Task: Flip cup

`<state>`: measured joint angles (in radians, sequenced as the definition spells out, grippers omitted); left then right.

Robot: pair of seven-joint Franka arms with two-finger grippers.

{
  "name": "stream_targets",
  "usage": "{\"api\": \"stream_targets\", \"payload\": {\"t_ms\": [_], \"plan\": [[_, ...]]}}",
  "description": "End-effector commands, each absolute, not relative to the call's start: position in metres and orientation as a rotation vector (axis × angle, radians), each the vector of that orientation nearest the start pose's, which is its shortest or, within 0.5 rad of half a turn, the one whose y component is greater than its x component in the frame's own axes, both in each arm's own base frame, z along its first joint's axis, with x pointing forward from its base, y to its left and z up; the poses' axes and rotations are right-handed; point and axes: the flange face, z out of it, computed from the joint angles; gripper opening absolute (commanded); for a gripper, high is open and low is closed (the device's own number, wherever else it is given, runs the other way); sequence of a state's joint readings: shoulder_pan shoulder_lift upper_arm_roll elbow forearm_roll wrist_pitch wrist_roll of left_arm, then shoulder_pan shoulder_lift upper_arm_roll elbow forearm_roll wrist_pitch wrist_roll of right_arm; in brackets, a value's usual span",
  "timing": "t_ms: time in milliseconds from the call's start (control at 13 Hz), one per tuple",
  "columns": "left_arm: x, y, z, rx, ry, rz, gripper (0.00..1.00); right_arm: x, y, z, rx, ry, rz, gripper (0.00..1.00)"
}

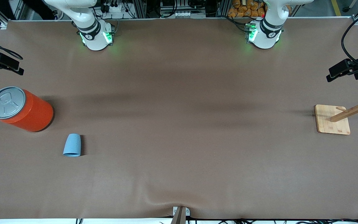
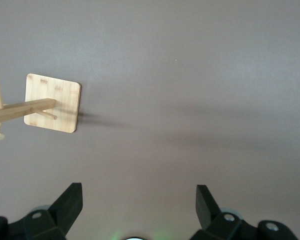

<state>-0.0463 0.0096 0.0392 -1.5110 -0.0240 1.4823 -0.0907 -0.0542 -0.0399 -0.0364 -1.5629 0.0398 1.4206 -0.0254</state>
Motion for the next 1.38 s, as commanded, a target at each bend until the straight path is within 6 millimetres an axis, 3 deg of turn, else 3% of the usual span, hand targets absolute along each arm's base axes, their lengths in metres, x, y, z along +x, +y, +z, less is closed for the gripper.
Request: {"api": "stream_targets", "payload": {"t_ms": [0, 536, 1303], "plan": [[0.549, -0.004, 0.639, -3.165, -0.101, 0.074, 1.0, 0.526, -0.043, 0.641, -3.097, 0.127, 0.166, 1.0], [0.549, -0.005, 0.642, -3.159, -0.126, 0.072, 1.0, 0.529, -0.043, 0.634, -3.096, 0.125, 0.176, 1.0], [0.547, -0.01, 0.643, -3.159, -0.111, 0.077, 1.0, 0.588, -0.048, 0.562, -3.1, 0.134, 0.157, 1.0]]}}
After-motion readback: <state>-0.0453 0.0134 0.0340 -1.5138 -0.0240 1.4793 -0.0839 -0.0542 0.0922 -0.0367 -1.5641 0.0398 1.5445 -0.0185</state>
